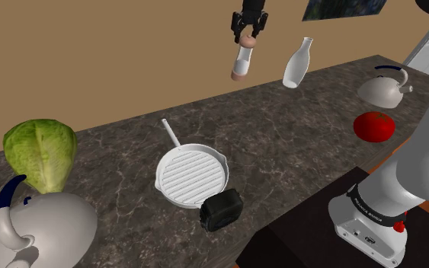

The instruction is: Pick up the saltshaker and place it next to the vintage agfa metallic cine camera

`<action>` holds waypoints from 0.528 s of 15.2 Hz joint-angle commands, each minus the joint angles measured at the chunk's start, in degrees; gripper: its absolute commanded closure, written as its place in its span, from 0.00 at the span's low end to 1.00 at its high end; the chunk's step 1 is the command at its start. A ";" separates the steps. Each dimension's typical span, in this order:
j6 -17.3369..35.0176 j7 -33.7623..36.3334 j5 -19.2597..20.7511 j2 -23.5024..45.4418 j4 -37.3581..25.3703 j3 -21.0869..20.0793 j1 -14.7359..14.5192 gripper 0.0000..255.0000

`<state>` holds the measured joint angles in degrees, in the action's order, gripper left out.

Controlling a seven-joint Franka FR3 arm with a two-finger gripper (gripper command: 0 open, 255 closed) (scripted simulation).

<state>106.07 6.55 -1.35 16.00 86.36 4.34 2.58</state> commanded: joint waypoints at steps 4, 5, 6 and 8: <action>-3.93 -0.02 0.00 0.06 -3.97 0.04 0.08 1.00; -4.73 -0.02 0.00 0.14 -4.86 0.04 0.09 1.00; -5.55 -0.02 -0.01 0.23 -5.77 0.05 0.10 1.00; -7.21 -0.01 -0.02 0.48 -7.68 0.05 0.14 1.00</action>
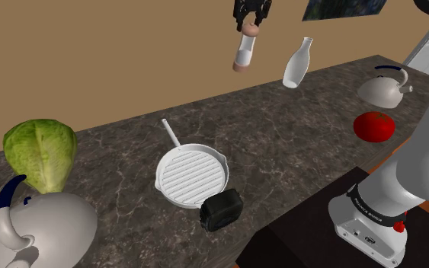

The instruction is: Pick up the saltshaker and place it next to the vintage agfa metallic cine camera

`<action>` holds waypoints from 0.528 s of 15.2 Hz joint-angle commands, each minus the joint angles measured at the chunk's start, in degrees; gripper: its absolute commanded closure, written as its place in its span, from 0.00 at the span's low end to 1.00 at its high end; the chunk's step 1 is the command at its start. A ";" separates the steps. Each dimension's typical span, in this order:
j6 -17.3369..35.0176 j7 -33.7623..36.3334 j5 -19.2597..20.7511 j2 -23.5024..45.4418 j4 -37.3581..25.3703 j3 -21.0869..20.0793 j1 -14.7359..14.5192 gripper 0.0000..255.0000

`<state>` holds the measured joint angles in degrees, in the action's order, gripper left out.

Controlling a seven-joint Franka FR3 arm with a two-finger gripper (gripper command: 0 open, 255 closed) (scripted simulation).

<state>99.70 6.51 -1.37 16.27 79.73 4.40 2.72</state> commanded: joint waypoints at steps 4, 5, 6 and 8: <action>-4.28 0.02 -0.06 0.95 -5.21 0.01 0.09 1.00; -5.17 0.02 -0.08 1.19 -6.34 0.01 0.11 1.00; -6.07 0.02 -0.10 1.45 -7.51 0.02 0.14 1.00; -7.94 0.01 -0.15 2.06 -9.98 0.02 0.20 1.00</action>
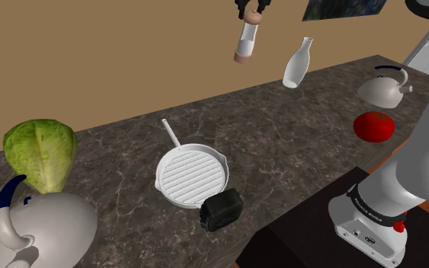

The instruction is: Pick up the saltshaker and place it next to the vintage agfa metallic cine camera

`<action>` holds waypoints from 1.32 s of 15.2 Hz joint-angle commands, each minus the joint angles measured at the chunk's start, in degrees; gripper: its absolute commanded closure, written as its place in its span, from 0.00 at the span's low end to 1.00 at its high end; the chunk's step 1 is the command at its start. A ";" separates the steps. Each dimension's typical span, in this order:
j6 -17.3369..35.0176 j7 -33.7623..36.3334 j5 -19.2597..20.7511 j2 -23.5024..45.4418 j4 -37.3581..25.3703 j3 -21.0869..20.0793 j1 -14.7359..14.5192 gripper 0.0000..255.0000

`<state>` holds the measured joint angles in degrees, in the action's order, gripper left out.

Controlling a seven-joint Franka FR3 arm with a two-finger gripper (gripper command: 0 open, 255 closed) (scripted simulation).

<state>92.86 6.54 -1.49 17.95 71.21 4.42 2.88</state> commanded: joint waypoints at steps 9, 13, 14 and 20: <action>-10.78 -0.04 -0.41 5.00 -15.77 0.02 0.52 1.00; -9.14 1.35 0.21 -0.74 -8.40 -0.28 -0.90 1.00; -7.82 2.11 0.52 -3.68 -4.15 -0.49 -1.59 1.00; -3.29 7.15 1.83 -17.84 14.53 -2.56 -4.84 1.00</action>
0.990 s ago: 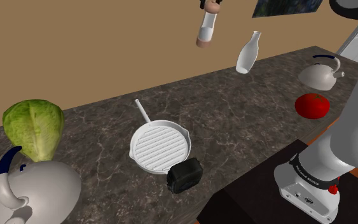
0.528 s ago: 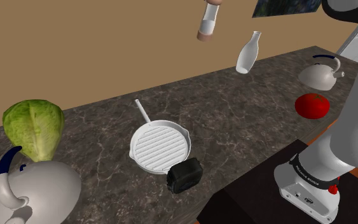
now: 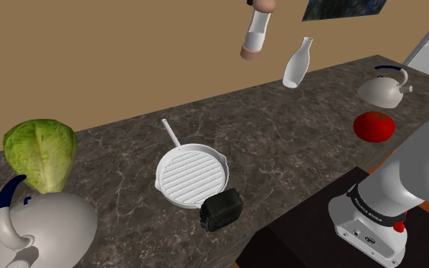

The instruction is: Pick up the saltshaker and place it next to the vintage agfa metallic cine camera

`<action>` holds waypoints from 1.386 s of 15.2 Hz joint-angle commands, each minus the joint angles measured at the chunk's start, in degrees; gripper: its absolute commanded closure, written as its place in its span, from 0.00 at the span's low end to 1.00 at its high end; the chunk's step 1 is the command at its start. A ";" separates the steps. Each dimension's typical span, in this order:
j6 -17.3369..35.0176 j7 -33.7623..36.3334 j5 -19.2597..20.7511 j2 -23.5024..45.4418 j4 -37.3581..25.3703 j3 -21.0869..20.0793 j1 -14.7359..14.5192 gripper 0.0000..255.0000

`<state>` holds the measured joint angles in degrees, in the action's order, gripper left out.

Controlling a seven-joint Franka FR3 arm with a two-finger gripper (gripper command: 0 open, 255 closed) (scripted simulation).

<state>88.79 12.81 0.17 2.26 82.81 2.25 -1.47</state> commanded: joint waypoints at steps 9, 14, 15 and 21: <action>2.20 9.20 -0.11 -18.37 20.63 -5.18 -4.10 1.00; 1.43 14.08 -1.47 -25.85 27.32 -8.45 -6.01 1.00; 1.18 15.08 -1.84 -27.22 28.43 -9.16 -6.41 1.00; -0.77 21.34 -4.65 -34.62 33.66 -13.67 -8.93 1.00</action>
<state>88.49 32.81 -3.84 -30.80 115.40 -10.48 -9.88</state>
